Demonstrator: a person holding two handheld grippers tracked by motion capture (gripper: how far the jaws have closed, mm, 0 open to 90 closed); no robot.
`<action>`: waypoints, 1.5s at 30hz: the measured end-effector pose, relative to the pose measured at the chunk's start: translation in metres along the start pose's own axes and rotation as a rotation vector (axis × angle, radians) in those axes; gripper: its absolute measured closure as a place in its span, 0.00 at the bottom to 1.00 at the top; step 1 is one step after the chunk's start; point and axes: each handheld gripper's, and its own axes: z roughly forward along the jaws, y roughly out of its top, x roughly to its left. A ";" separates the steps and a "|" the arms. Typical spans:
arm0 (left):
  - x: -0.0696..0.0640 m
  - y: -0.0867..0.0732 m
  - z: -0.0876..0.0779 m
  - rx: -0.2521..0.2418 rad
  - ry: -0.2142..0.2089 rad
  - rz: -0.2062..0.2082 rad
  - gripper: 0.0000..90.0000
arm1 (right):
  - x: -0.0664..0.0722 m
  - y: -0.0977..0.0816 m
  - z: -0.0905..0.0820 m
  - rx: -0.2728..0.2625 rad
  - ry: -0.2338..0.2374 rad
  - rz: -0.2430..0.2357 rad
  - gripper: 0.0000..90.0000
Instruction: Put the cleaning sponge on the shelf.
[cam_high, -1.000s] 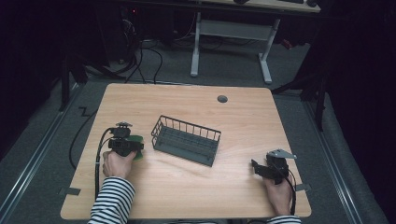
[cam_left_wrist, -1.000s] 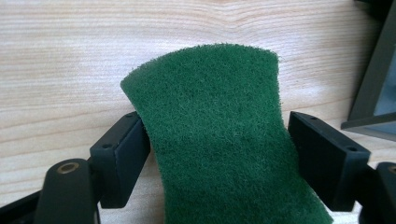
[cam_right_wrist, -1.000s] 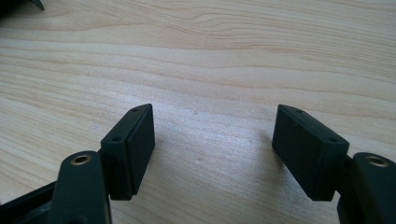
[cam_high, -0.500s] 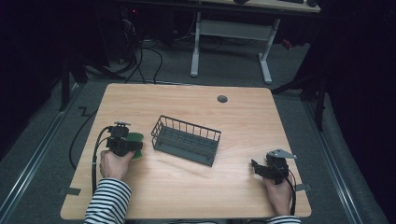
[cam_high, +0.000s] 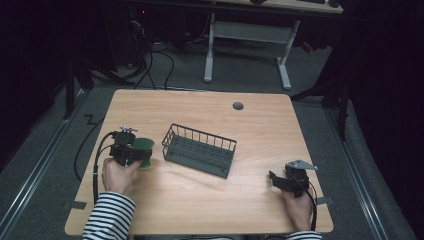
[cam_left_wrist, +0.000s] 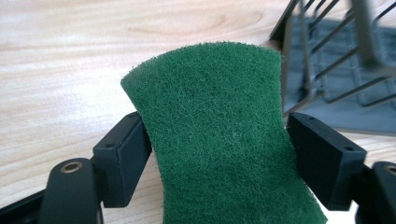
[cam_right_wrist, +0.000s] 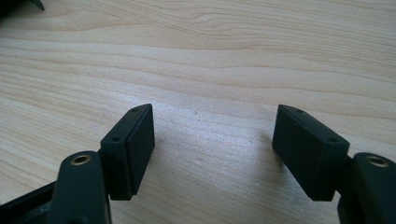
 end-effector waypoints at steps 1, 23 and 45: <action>-0.001 0.001 -0.003 -0.007 -0.003 0.004 0.28 | 0.000 0.000 0.000 0.000 0.000 0.000 0.33; -0.022 0.030 -0.037 -0.069 -0.105 0.067 0.28 | 0.000 0.000 0.000 0.000 0.001 -0.001 0.33; -0.065 0.074 -0.035 -0.097 -0.194 0.156 0.28 | 0.000 0.000 0.000 0.000 0.002 0.000 0.33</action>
